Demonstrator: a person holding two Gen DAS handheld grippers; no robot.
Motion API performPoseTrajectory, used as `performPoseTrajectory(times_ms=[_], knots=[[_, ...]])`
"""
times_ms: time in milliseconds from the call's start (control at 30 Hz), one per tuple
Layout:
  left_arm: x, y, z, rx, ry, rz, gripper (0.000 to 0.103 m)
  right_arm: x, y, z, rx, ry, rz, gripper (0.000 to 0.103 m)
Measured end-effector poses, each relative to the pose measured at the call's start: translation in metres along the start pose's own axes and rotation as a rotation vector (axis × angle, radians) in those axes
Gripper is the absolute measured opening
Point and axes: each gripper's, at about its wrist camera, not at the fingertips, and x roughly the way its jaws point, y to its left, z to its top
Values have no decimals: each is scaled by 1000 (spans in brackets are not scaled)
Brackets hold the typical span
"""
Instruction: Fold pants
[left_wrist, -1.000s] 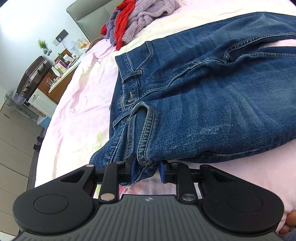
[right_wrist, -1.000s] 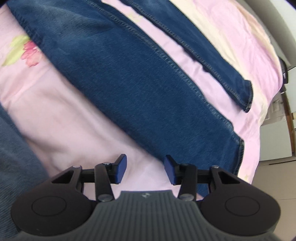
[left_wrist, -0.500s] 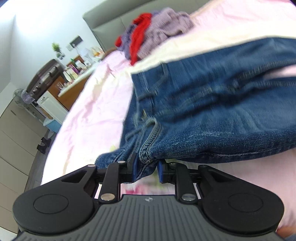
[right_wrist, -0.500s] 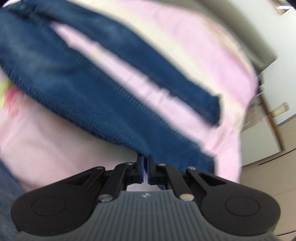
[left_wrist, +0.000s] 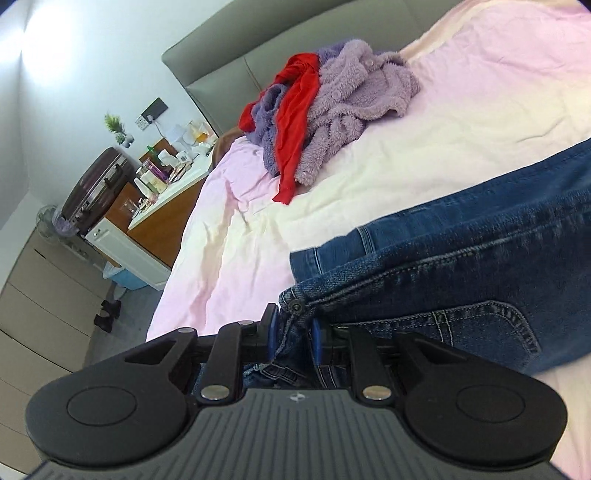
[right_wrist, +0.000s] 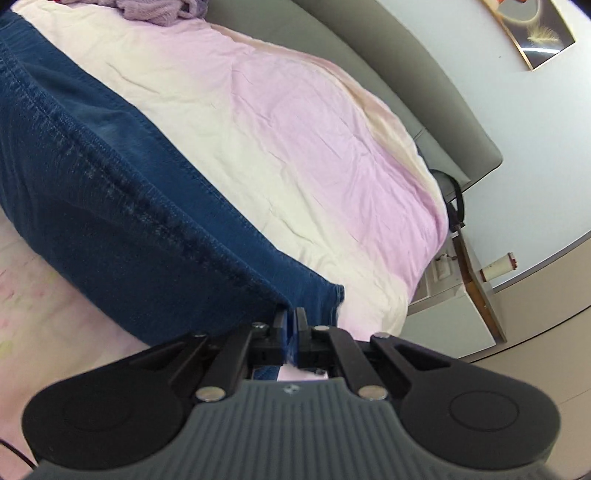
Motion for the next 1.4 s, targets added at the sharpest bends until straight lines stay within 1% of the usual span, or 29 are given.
performPoseTrajectory(times_ms=[100, 167, 267, 367, 433, 533, 600, 667, 733, 800, 867, 933, 967, 1000, 1100, 1133, 1167, 1267, 1300, 1333, 1367, 1400], knots=[[42, -20, 29, 24, 50, 29, 21, 44, -5, 32, 4, 28, 14, 0], [70, -32, 42, 37, 74, 44, 21, 74, -3, 53, -7, 37, 6, 0], [108, -47, 56, 57, 110, 50, 21, 120, 2, 80, -12, 66, 9, 0], [139, -58, 65, 58, 147, 50, 21, 159, 10, 98, -17, 84, 4, 0], [154, -67, 66, 78, 160, 54, 21, 179, 18, 106, -30, 91, -10, 0], [173, -84, 61, 135, 177, 56, 21, 211, 29, 111, -39, 139, 10, 0], [181, -92, 57, 149, 178, 64, 21, 231, 42, 109, -83, 166, 20, 0], [184, -97, 54, 152, 179, 75, 21, 248, 49, 109, -97, 183, 28, 0], [178, -99, 52, 158, 161, 96, 21, 255, 53, 108, -96, 186, 24, 0], [162, -94, 50, 147, 114, 115, 21, 252, 55, 109, -99, 167, -10, 0], [146, -82, 53, 118, 64, 123, 21, 233, 55, 108, -105, 122, -59, 0], [140, -72, 64, 87, 29, 126, 21, 220, 46, 108, -96, 89, -88, 0], [141, -72, 69, 80, 24, 129, 21, 219, 43, 110, -93, 82, -99, 0], [148, -75, 76, 86, 36, 132, 21, 221, 42, 113, -91, 84, -107, 0], [172, -89, 79, 98, 102, 133, 22, 237, 45, 122, -53, 97, -105, 0], [177, -95, 75, 118, 118, 139, 24, 244, 47, 124, -44, 104, -99, 0], [181, -103, 69, 159, 115, 162, 27, 252, 50, 124, -43, 125, -84, 0], [178, -118, 55, 259, 64, 242, 34, 268, 55, 117, -36, 146, -71, 0], [177, -121, 53, 273, 60, 270, 47, 267, 53, 115, -21, 142, -75, 10], [174, -124, 52, 292, 57, 295, 69, 264, 49, 114, 1, 130, -69, 33], [170, -125, 50, 299, 47, 319, 77, 260, 43, 114, 28, 117, -61, 42], [165, -124, 51, 298, 32, 330, 81, 252, 38, 112, 58, 103, -56, 48]])
